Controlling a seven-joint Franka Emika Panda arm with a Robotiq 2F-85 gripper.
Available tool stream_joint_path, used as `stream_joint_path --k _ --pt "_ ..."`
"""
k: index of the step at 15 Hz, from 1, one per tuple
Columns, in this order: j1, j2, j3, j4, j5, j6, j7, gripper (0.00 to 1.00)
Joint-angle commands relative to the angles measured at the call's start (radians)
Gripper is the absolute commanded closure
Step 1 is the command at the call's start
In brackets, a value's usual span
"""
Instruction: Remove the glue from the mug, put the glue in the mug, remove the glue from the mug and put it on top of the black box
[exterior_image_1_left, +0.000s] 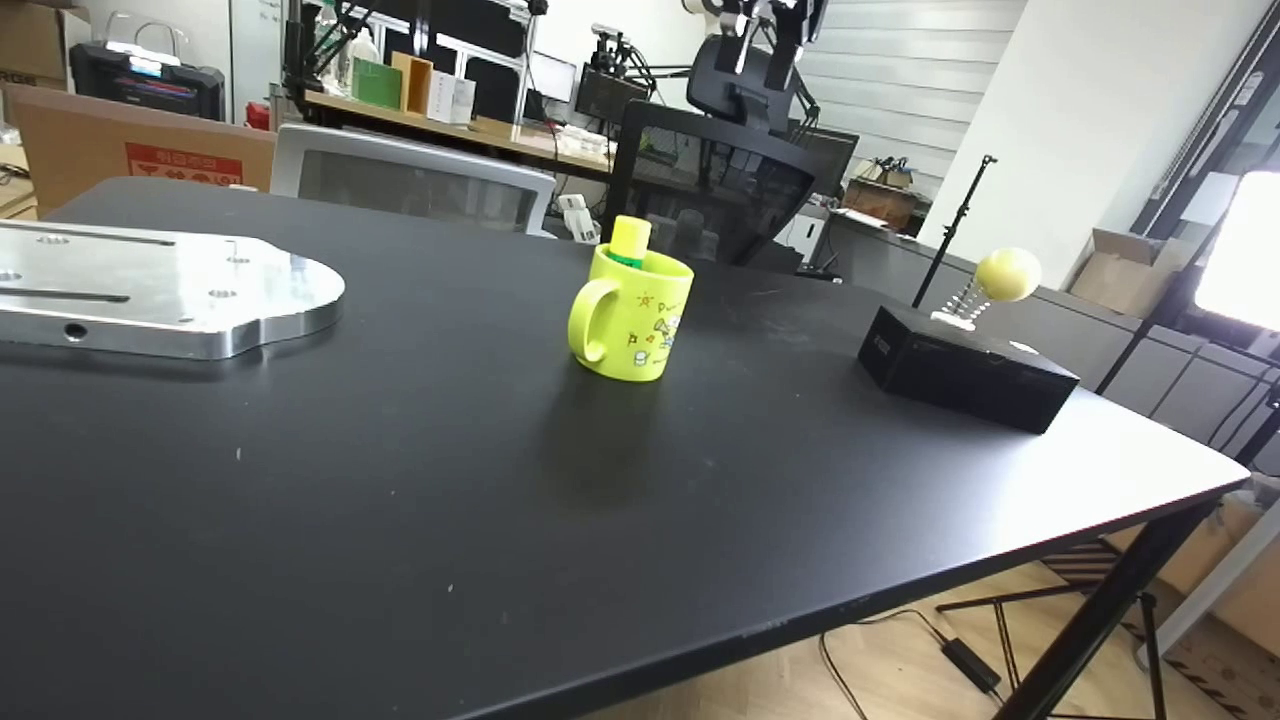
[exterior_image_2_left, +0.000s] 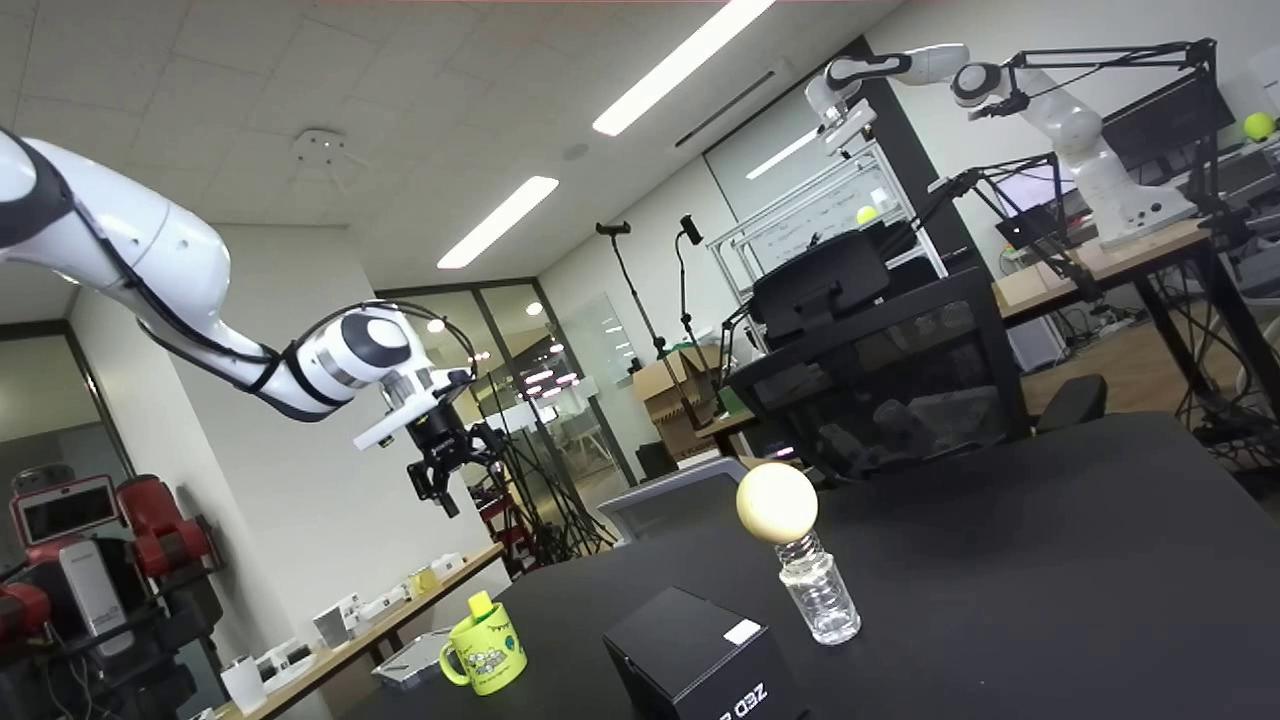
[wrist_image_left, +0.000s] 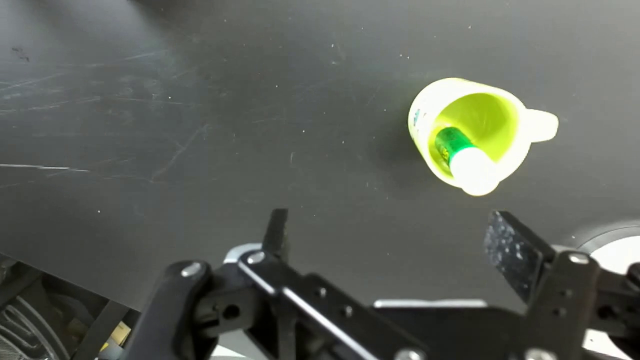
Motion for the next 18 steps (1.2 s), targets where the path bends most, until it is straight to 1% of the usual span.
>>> stream_joint_path --k 1,7,9,14,18 --pt "0.054 0.119 -0.009 0.182 0.002 -0.096 0.043 0.00" --pt "0.122 0.247 0.001 0.330 0.020 -0.185 0.029 0.00" --pt "0.141 0.279 -0.003 0.343 0.015 -0.155 0.030 0.00" --pt "0.146 0.341 0.000 0.336 0.031 -0.049 0.015 0.00" --pt "0.137 0.371 -0.002 0.330 0.047 -0.024 0.014 0.00"
